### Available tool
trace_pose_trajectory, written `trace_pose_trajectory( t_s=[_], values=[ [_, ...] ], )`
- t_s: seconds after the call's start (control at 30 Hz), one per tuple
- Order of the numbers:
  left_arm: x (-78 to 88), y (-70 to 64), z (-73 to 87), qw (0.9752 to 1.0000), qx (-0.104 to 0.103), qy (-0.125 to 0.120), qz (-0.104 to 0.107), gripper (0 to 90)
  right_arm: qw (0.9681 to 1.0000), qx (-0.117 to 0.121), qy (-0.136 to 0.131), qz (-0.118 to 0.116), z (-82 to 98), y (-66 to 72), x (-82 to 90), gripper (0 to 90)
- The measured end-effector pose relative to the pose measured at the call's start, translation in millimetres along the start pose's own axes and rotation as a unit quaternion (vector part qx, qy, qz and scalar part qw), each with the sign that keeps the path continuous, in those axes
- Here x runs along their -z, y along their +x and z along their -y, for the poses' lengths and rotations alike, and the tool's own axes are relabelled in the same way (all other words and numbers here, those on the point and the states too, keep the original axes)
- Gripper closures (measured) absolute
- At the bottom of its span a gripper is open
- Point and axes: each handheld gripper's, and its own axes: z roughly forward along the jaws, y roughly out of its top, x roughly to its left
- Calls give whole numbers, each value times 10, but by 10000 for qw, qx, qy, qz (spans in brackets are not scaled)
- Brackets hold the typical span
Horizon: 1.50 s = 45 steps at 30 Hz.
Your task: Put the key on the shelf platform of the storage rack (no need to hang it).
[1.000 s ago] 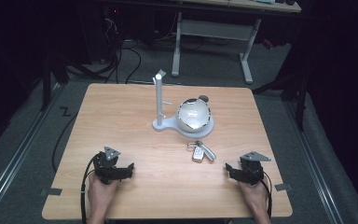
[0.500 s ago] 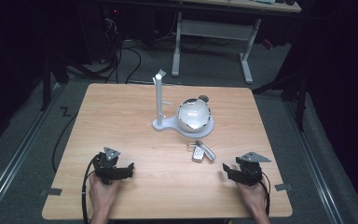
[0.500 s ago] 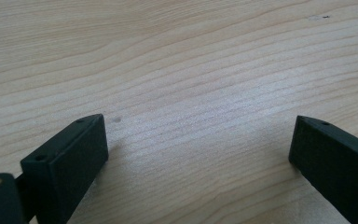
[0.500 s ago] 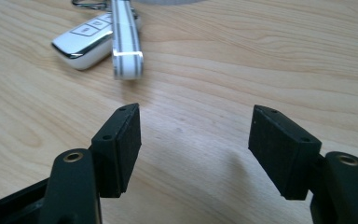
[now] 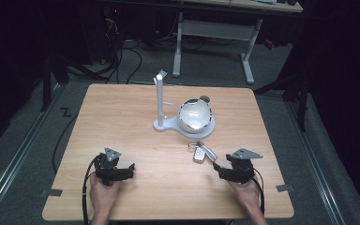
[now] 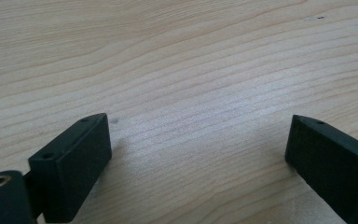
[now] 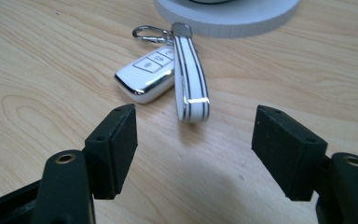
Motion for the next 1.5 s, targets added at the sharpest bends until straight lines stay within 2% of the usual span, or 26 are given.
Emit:
trace_pose_trajectory(
  t_s=[0.17, 0.27, 0.33, 0.47, 0.57, 0.73, 0.8, 0.87, 1.03, 1.2, 1.27, 1.37, 1.5],
  values=[
    [0, 7, -2, 10000, -60, 8, 27, 80, 9999, -52, -39, -126, -91, 37, -82, 314],
    [0, 1, 0, 10000, -9, -2, 8, 82, 9998, 55, -12, -167, -169, 65, -171, 321],
    [1, 0, 0, 10000, 1, -1, 3, 83, 9998, 30, 12, -184, -185, 69, -197, 322],
    [6, 8, -2, 10000, -63, -7, 39, 94, 9996, 107, 133, -240, -269, 102, -311, 333],
    [8, 2, 1, 10000, -14, -13, 24, 99, 9994, 250, 154, -170, -328, 116, -377, 341],
    [9, 6, 0, 10000, -53, -4, 45, 100, 9994, 293, 169, -115, -414, 118, -449, 339],
    [11, 6, 0, 10000, -52, -4, 49, 104, 9990, 373, 244, -21, -471, 130, -533, 335],
    [11, 6, 0, 10000, -52, -4, 51, 105, 9990, 370, 242, -24, -478, 130, -551, 337],
    [13, 6, 1, 10000, -58, 8, 65, 107, 9996, 121, 255, -90, -509, 87, -674, 367],
    [13, 12, 0, 9999, -103, 6, 97, 111, 9995, 197, 265, -12, -546, 80, -714, 387],
    [13, 15, -2, 9999, -124, 4, 107, 113, 9996, 138, 251, -20, -558, 54, -747, 392],
    [17, 10, -5, 9999, -55, -21, 91, 138, 9993, 26, 348, -92, -562, 40, -803, 396],
    [18, 7, -7, 10000, -15, -39, 80, 143, 9993, 77, 346, -80, -583, 46, -847, 409]
  ],
)
